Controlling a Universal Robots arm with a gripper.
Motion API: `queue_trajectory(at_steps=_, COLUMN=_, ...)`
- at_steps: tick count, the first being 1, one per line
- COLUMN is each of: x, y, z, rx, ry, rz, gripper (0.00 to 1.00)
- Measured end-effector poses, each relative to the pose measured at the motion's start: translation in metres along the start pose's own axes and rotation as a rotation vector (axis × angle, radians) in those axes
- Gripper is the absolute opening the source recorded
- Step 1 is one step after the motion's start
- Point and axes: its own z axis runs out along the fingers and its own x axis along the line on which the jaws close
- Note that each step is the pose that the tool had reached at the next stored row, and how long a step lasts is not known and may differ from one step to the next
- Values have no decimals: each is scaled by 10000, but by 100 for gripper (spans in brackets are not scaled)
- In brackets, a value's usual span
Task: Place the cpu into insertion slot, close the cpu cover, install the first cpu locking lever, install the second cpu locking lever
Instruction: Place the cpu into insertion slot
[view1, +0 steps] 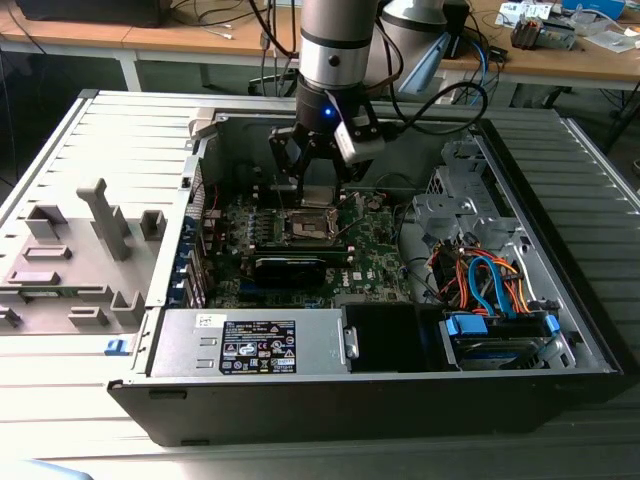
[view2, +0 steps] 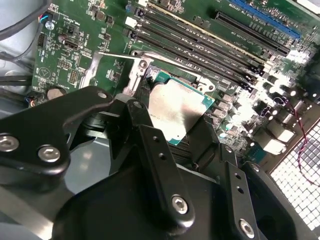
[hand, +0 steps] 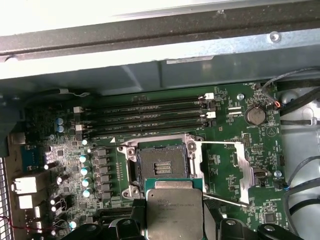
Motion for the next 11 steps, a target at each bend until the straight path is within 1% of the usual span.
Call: queue_trajectory(at_steps=11, x=0, y=0, z=0, rx=-8, ry=24, rz=474, gripper=55)
